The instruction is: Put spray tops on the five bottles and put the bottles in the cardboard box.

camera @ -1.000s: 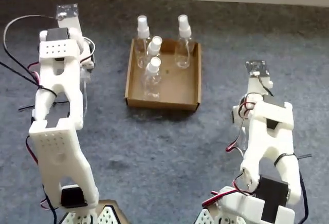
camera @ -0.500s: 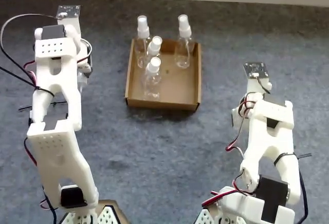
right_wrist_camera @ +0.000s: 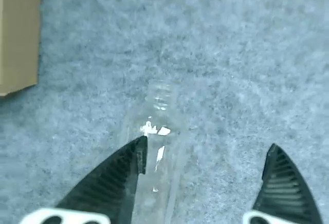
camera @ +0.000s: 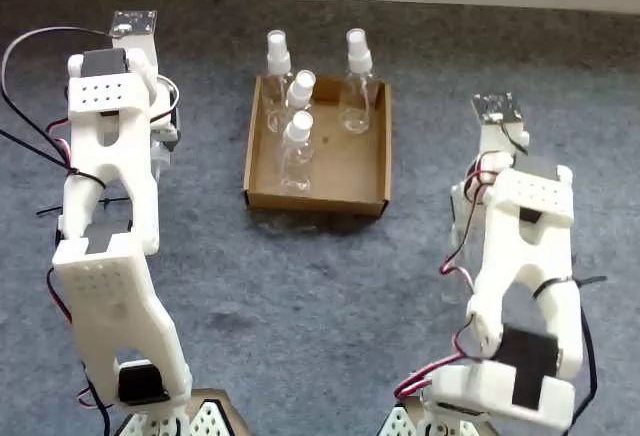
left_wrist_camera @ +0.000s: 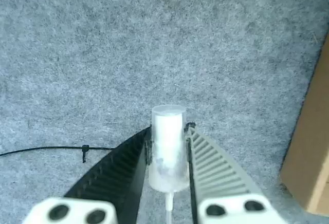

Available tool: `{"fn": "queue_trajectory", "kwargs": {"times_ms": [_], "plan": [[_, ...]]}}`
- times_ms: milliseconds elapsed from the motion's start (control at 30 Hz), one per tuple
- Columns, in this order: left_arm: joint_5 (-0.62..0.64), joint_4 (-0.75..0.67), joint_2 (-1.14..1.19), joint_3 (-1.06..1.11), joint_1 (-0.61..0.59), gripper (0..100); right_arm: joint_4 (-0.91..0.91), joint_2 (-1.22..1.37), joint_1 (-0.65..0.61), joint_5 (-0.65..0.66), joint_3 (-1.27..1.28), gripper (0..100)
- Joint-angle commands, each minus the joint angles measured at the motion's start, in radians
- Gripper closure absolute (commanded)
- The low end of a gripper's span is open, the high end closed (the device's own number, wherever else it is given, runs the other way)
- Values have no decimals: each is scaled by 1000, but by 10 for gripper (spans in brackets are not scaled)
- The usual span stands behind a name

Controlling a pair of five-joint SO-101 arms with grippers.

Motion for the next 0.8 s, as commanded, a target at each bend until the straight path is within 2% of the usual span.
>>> {"fn": "queue_trajectory", "kwargs": {"times_ms": [0,200,533,767], "plan": [[-2,9,-73,-42,-16,996,48,117,-8,-3,-140,702],[-2,5,-71,-42,-16,996,104,236,-48,-3,-245,702],[-2,5,-71,-42,-15,996,99,236,-65,-9,-84,703],[-2,9,-71,-42,-16,996,99,236,-48,-135,-85,703]]}}
